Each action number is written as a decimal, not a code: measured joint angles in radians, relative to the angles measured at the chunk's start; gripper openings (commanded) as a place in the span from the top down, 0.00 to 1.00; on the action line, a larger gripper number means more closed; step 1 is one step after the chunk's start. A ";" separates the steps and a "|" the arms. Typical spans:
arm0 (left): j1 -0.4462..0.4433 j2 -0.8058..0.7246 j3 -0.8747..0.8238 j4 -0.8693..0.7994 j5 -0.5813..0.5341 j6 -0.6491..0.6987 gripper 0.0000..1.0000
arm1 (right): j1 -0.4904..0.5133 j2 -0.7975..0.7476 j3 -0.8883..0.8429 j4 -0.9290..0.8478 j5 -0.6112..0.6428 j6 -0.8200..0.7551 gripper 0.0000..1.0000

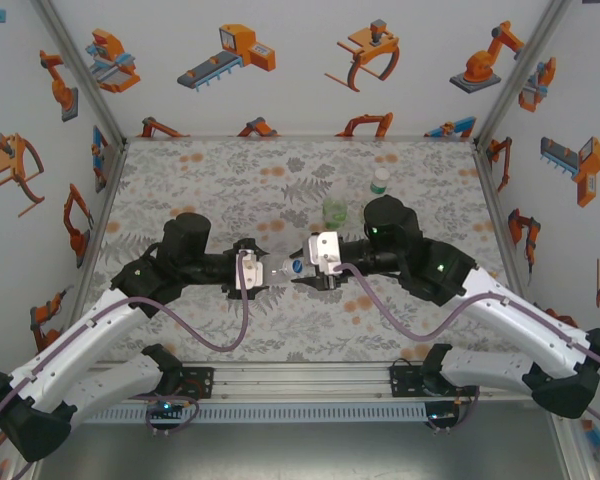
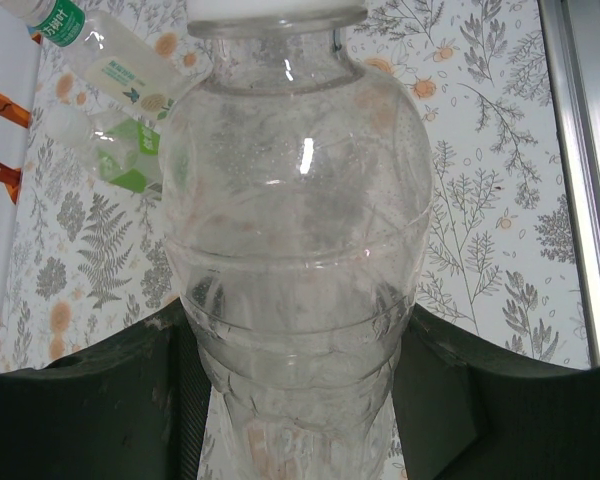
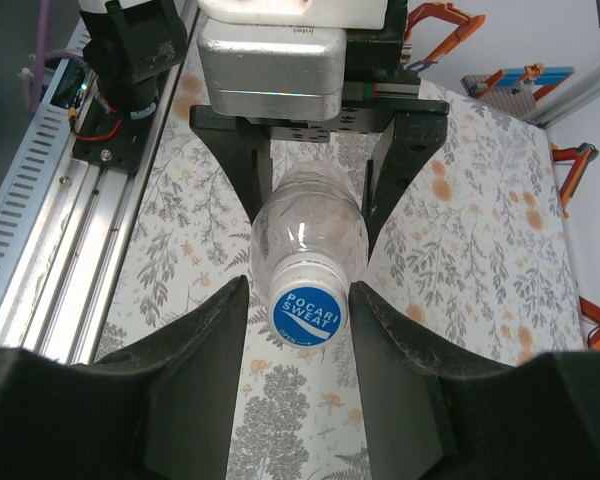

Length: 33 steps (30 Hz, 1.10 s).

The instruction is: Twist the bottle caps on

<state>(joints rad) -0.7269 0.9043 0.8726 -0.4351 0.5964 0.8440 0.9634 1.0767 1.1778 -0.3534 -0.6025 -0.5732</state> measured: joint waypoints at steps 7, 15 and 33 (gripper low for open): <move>0.000 -0.002 0.000 -0.002 0.000 0.000 1.00 | 0.000 0.008 0.000 0.003 0.001 0.000 0.62; 0.000 -0.004 0.000 -0.003 0.001 0.000 1.00 | 0.000 0.008 0.000 0.013 0.023 0.013 0.85; 0.006 -0.004 -0.013 0.011 -0.198 -0.030 1.00 | 0.023 -0.024 -0.262 0.492 0.417 0.964 1.00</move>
<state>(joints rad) -0.7208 0.9005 0.8597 -0.4236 0.3988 0.8139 0.9863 1.0523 0.9154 0.1387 -0.1856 0.3908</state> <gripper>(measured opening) 0.583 0.350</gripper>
